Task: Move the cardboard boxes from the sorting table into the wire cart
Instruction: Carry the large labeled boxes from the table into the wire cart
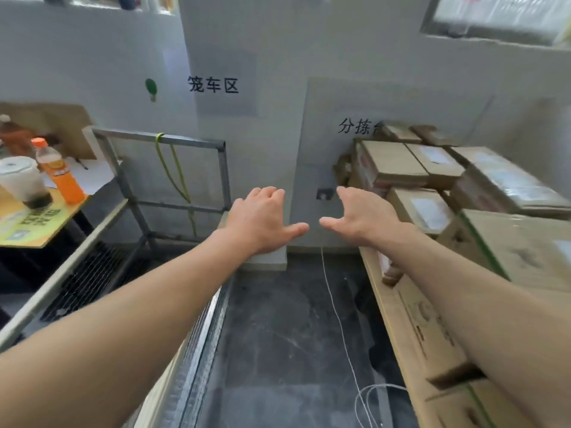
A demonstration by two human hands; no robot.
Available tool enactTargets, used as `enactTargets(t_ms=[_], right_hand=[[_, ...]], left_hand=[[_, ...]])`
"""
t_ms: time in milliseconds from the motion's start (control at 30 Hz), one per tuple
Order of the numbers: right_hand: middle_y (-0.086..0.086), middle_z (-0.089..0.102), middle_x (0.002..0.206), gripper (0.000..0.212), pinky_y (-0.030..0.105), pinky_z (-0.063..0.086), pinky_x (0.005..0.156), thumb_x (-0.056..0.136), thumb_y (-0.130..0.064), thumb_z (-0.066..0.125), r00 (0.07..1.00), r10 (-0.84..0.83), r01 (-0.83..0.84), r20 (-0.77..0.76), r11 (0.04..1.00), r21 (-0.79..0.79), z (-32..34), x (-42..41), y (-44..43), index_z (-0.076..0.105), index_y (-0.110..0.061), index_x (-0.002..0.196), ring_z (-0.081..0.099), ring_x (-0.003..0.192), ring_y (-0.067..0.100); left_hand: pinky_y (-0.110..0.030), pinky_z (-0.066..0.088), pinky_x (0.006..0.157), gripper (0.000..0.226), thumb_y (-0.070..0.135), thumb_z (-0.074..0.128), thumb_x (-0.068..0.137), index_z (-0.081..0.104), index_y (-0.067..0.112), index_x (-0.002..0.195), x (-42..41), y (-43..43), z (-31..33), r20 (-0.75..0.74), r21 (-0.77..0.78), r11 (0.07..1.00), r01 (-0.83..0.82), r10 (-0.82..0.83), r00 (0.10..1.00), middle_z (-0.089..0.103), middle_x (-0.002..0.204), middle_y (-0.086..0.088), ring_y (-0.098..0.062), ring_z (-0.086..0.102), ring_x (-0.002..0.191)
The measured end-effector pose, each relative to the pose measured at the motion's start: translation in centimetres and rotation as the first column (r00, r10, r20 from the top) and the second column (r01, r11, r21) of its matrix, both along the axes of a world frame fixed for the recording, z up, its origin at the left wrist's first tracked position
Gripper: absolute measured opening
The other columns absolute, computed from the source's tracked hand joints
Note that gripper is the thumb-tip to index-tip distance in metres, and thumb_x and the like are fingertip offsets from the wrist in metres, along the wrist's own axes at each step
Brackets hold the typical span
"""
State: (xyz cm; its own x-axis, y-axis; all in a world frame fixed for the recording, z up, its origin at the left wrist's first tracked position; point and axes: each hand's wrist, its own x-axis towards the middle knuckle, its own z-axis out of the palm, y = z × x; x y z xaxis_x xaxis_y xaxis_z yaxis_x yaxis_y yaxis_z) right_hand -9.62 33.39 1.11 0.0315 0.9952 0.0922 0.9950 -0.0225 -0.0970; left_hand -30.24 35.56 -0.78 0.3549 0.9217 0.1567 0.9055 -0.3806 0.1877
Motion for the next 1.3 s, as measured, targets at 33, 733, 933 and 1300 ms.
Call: enactTargets(t_ms=[33, 733, 933, 1300], right_hand=[[0.005, 0.056, 0.141, 0.077, 0.044, 0.048, 0.098, 0.085, -0.065, 0.061, 1.0, -0.031, 0.031, -0.006, 1.0, 0.004, 0.2, 0.5, -0.8, 0.046, -0.015, 0.142, 0.055, 0.127, 0.028], [-0.007, 0.062, 0.101, 0.051, 0.032, 0.037, 0.057, 0.078, -0.07, 0.057, 0.824, -0.567, 0.565, -0.008, 0.821, 0.076, 2.7, 16.4, -26.1, 0.054, -0.029, 0.109, 0.054, 0.086, 0.018], [-0.001, 0.065, 0.119, 0.06, 0.037, 0.047, 0.071, 0.081, -0.066, 0.058, 0.78, -0.626, 0.626, -0.023, 0.779, 0.027, 0.6, 21.0, -32.6, 0.056, -0.023, 0.123, 0.061, 0.104, 0.024], [-0.004, 0.061, 0.093, 0.04, 0.033, 0.043, 0.061, 0.08, -0.063, 0.058, 0.741, -0.67, 0.67, -0.036, 0.736, 0.099, 1.8, 31.7, -42.7, 0.055, -0.026, 0.094, 0.056, 0.082, 0.019]], left_hand=[[-0.048, 0.038, 0.109, 0.088, 0.078, 0.05, 0.083, 0.042, 0.015, 0.145, 0.6, -0.1, 0.1, -0.002, 0.002, 0.999, 0.032, -0.032, 0.999, 0.044, 0.152, -0.002, -0.022, 0.036, 0.141], [-0.043, 0.054, 0.088, 0.076, 0.079, 0.051, 0.082, 0.05, 0.027, 0.138, 19.4, -14.4, 1.8, 0.061, 0.01, 0.79, 0.613, -0.612, 0.788, 0.058, 0.134, 0.003, -0.019, 0.057, 0.118], [-0.039, 0.047, 0.077, 0.086, 0.082, 0.046, 0.082, 0.049, 0.018, 0.139, 24.2, -19.6, 0.1, 0.022, 0.022, 0.793, 0.609, -0.609, 0.793, 0.058, 0.133, -0.003, -0.023, 0.06, 0.113], [-0.034, 0.043, 0.069, 0.077, 0.081, 0.046, 0.082, 0.058, 0.019, 0.126, 34.8, -28.7, 0.8, 0.07, 0.109, 0.766, 0.634, -0.642, 0.763, 0.063, 0.121, 0.001, -0.021, 0.063, 0.1]])
